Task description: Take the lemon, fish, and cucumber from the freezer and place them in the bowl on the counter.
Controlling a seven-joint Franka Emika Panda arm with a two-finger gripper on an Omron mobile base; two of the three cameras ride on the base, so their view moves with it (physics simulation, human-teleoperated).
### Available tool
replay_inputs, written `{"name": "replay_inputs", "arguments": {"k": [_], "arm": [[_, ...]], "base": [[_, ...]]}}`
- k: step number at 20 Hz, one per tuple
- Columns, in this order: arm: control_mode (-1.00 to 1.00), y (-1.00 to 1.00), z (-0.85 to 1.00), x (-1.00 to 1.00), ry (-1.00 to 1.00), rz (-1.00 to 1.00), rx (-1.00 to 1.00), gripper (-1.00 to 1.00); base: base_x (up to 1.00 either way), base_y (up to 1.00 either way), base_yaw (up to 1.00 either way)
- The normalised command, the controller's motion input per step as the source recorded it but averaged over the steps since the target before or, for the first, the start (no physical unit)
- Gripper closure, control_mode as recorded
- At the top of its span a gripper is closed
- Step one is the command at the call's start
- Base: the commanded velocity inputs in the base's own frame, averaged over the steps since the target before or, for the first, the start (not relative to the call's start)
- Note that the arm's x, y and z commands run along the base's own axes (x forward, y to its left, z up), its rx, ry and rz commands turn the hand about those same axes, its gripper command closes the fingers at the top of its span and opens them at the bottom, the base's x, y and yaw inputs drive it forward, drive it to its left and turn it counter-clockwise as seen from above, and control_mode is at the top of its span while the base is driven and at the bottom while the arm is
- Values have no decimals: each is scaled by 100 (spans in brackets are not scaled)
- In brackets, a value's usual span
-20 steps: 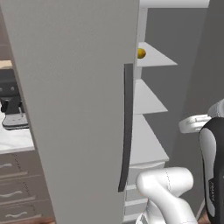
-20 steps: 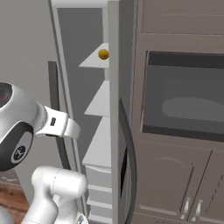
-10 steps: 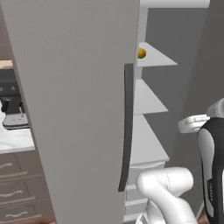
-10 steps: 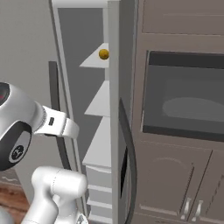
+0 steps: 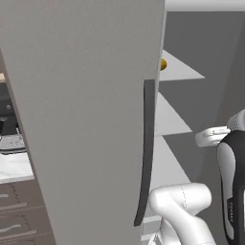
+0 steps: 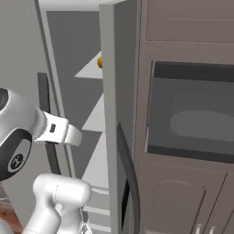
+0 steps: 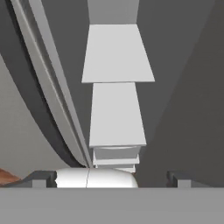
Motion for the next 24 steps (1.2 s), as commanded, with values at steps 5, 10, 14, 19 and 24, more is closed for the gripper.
{"name": "replay_inputs", "arguments": {"k": [5,10,14,19,24], "arm": [[100,0,0,0,0,0,0,-100],[100,0,0,0,0,0,0,-100],[100,0,0,0,0,0,0,-100],[-100,-9,0,4,-1,1,0,-100],[-100,-11,15,8,-4,6,0,-100]], "base": [[75,-8,0],[24,-8,0],[5,-1,0],[6,-4,1],[0,0,0]]}}
